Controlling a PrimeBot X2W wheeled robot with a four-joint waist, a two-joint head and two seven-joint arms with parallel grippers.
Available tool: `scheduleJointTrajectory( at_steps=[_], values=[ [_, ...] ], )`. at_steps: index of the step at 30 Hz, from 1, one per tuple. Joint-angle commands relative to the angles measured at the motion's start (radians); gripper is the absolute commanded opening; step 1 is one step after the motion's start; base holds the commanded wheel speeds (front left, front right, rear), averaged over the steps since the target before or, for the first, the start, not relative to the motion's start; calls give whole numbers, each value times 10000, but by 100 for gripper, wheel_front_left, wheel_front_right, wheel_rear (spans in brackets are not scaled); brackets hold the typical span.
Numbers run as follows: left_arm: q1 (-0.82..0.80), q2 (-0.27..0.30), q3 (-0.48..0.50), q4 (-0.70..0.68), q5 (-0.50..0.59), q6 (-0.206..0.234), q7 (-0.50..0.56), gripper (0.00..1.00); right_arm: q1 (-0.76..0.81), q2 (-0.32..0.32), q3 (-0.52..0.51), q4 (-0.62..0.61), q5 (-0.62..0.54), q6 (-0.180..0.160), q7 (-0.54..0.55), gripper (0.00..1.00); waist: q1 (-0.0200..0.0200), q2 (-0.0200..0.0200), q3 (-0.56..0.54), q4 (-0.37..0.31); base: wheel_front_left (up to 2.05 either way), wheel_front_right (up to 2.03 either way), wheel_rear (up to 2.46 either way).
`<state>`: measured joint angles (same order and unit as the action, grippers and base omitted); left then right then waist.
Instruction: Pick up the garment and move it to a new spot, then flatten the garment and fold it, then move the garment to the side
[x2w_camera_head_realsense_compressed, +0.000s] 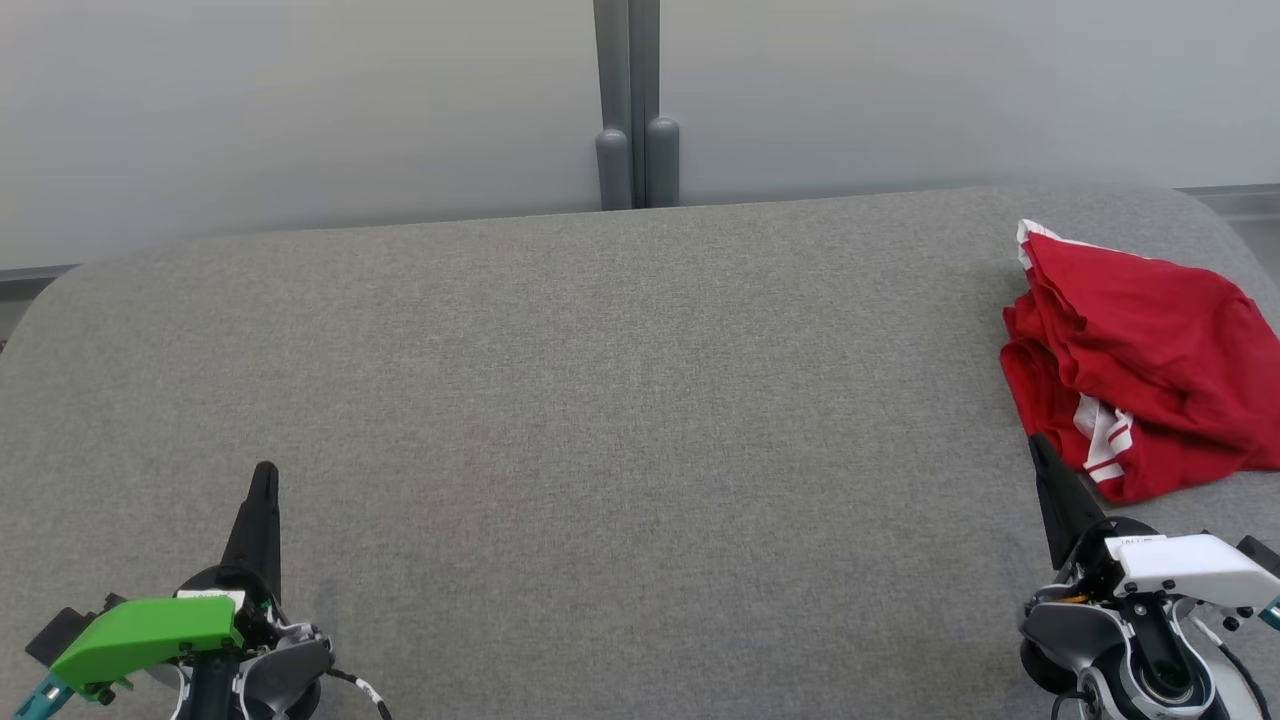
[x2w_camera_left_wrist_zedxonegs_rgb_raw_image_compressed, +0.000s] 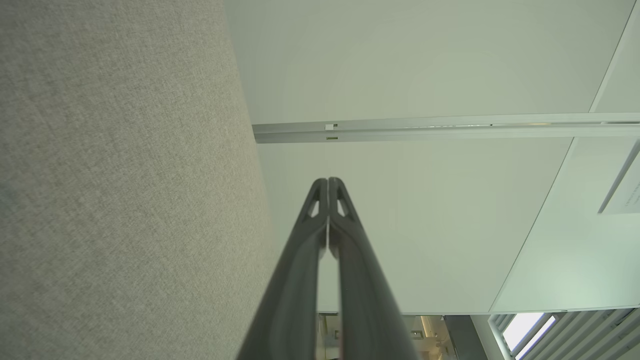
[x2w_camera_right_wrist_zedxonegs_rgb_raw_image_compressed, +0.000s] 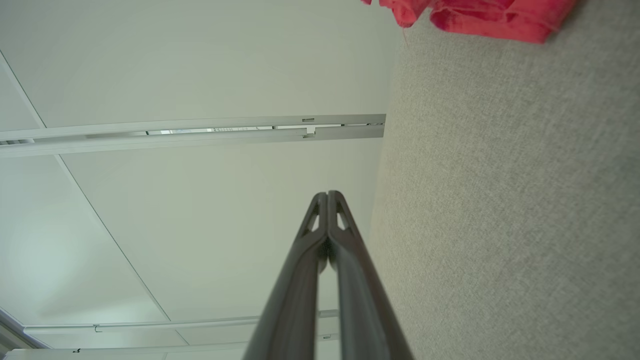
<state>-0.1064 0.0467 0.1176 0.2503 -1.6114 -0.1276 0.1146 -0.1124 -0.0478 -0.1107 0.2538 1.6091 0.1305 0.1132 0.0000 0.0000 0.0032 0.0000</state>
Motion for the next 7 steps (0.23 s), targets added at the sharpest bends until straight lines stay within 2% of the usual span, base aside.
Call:
scheduleJointTrajectory(
  at_steps=[1, 7],
  values=[
    [-133, 67, 19, -28, -15, -58, 51, 0, -78, -46, -13, -41, 64, 4, 32, 0, 0, 0, 0, 0, 0, 0, 0],
    [-133, 67, 19, -28, -15, -58, 50, 0, -78, -46, -13, -41, 64, 4, 32, 0, 0, 0, 0, 0, 0, 0, 0]
  ],
)
